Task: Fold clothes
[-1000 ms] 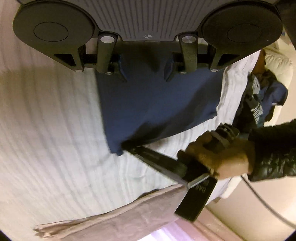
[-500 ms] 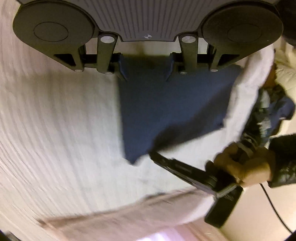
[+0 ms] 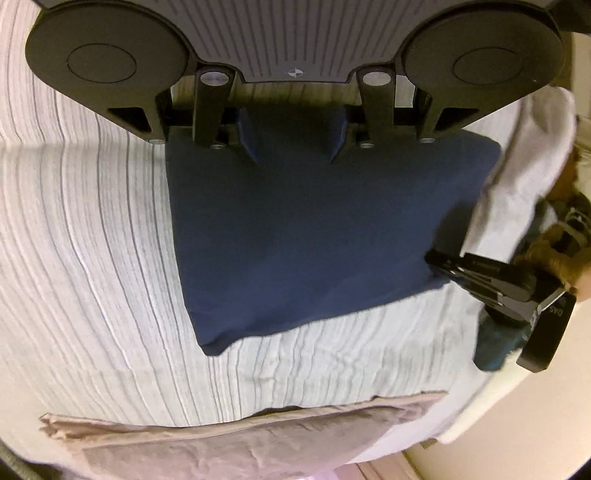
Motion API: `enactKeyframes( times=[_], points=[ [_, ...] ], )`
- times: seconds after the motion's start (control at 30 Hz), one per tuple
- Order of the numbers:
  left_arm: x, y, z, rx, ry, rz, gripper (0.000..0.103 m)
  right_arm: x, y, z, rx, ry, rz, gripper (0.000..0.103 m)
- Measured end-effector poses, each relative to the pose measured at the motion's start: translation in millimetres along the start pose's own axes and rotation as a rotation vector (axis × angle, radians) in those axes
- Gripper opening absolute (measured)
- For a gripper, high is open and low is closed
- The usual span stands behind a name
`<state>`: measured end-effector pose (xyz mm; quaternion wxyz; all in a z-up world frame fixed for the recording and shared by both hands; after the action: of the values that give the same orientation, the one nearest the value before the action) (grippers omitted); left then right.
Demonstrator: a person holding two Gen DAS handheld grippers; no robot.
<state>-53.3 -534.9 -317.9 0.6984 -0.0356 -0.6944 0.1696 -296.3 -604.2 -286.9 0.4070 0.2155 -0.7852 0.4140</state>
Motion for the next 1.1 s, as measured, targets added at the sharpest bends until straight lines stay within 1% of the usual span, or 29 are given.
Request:
enactKeyframes(
  times=[0.03, 0.07, 0.1, 0.13, 0.23, 0.37, 0.47, 0.57, 0.7, 0.77, 0.8, 0.87, 0.97, 1.03, 1.1],
  points=[
    [-3, 5, -8, -0.001, -0.014, 0.003, 0.014, 1, 3, -2, -0.003, 0.026, -0.004, 0.053],
    [-7, 8, -18, -0.001, -0.034, 0.006, 0.017, 3, 6, -5, -0.012, 0.052, -0.012, 0.066],
    [-9, 11, -26, 0.003, -0.051, 0.009, 0.017, 5, 9, -9, -0.026, 0.081, -0.021, 0.072],
    [-8, 12, -31, 0.005, -0.056, 0.015, 0.017, 8, 12, -14, -0.034, 0.101, -0.025, 0.073],
    [7, 19, -40, 0.000, -0.039, 0.051, 0.017, 23, 21, -33, -0.046, 0.145, -0.022, 0.073],
    [41, 38, -36, -0.009, 0.007, 0.091, 0.016, 43, 31, -55, -0.059, 0.206, -0.034, 0.073],
    [59, 55, -21, -0.029, 0.046, 0.111, 0.016, 59, 35, -67, -0.067, 0.251, -0.040, 0.074],
    [77, 69, -5, -0.044, 0.089, 0.126, 0.017, 77, 35, -75, -0.081, 0.276, -0.032, 0.074],
    [95, 82, 20, -0.083, 0.127, 0.151, 0.022, 100, 28, -77, -0.086, 0.300, 0.001, 0.075],
    [104, 86, 30, -0.100, 0.141, 0.162, 0.022, 111, 25, -75, -0.089, 0.313, 0.021, 0.077],
    [107, 87, 35, -0.109, 0.143, 0.166, 0.022, 116, 24, -73, -0.090, 0.319, 0.031, 0.078],
    [112, 89, 43, -0.133, 0.140, 0.173, 0.023, 126, 23, -71, -0.091, 0.322, 0.051, 0.085],
    [120, 90, 57, -0.173, 0.122, 0.184, 0.026, 138, 27, -67, -0.083, 0.314, 0.061, 0.086],
    [127, 91, 67, -0.194, 0.105, 0.192, 0.027, 144, 34, -63, -0.059, 0.310, 0.041, 0.086],
    [134, 92, 77, -0.203, 0.082, 0.203, 0.031, 145, 43, -61, 0.019, 0.332, -0.007, 0.086]
  ],
)
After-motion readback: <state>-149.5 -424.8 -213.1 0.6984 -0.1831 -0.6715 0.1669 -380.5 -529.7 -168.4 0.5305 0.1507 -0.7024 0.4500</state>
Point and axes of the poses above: each gripper's, at about its wrist camera, not at the fingertips, and x roughly against the way its jaws point, z to its right, y to its underside, the point moved 9 cm from there along -x, roughly the way its jaws point, and after that the axes turned 3 degrees about z, right-handed, at the moved point
